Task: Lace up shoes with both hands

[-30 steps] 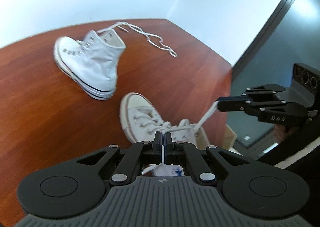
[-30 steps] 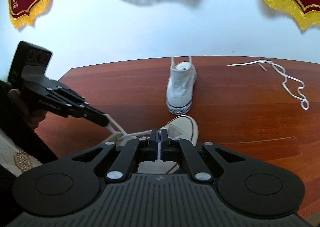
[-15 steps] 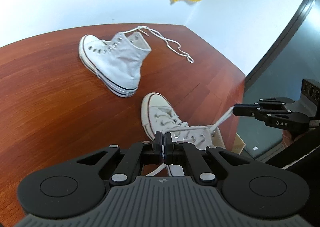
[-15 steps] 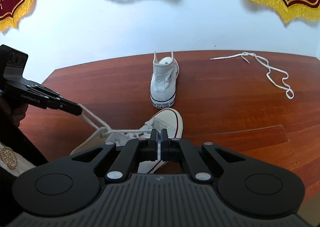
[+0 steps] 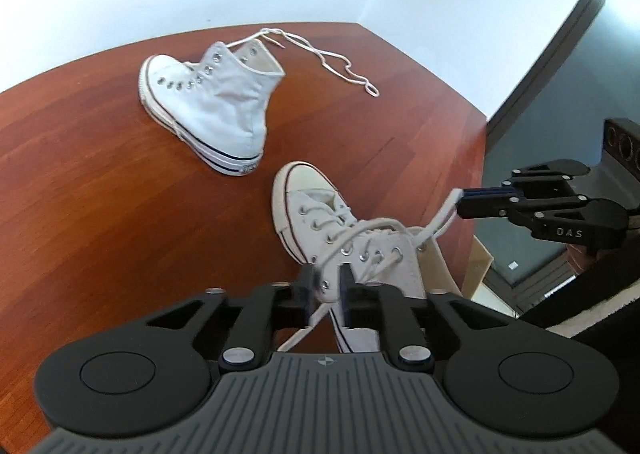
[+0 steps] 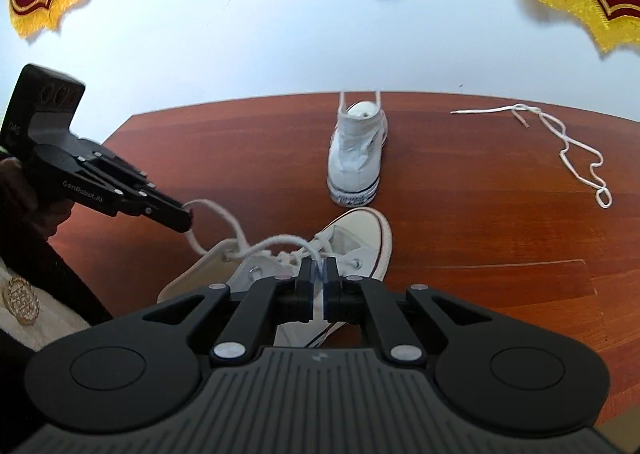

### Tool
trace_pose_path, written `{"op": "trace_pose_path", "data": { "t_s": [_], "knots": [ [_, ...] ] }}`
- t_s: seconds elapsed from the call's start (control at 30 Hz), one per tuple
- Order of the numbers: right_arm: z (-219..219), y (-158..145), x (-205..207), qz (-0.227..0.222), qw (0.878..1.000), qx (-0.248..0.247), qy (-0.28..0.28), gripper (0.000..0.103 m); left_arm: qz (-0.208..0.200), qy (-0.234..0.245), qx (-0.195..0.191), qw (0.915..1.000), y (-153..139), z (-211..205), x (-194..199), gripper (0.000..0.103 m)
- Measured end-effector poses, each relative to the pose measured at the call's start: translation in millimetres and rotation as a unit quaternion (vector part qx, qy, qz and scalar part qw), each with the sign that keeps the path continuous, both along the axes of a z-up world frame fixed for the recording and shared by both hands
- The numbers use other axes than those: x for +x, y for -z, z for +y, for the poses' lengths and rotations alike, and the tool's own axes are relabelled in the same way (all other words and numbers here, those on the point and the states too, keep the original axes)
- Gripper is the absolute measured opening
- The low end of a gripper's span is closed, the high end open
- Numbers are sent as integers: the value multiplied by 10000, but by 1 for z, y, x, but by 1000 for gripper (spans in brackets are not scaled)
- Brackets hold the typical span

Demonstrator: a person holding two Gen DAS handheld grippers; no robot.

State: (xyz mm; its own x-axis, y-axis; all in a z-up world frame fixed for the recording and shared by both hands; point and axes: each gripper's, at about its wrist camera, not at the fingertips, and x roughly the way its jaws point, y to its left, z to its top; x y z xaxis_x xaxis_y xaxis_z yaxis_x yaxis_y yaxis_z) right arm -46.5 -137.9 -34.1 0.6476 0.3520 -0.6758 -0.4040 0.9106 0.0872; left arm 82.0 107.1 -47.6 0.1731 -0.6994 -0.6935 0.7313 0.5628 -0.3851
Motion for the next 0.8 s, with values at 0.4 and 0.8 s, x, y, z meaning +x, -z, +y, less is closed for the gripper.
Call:
{"op": "trace_pose_path", "data": {
  "t_s": [0.4,0.8],
  "knots": [
    [-2,-3,-8,-119,9998,-89,-160,42,2,-46,-2,10000,-2,13,-5,35],
    [6,7,-3,126,9982,-4,-582,24,-229,655,75,9976,2,-23,-14,32]
  ]
}}
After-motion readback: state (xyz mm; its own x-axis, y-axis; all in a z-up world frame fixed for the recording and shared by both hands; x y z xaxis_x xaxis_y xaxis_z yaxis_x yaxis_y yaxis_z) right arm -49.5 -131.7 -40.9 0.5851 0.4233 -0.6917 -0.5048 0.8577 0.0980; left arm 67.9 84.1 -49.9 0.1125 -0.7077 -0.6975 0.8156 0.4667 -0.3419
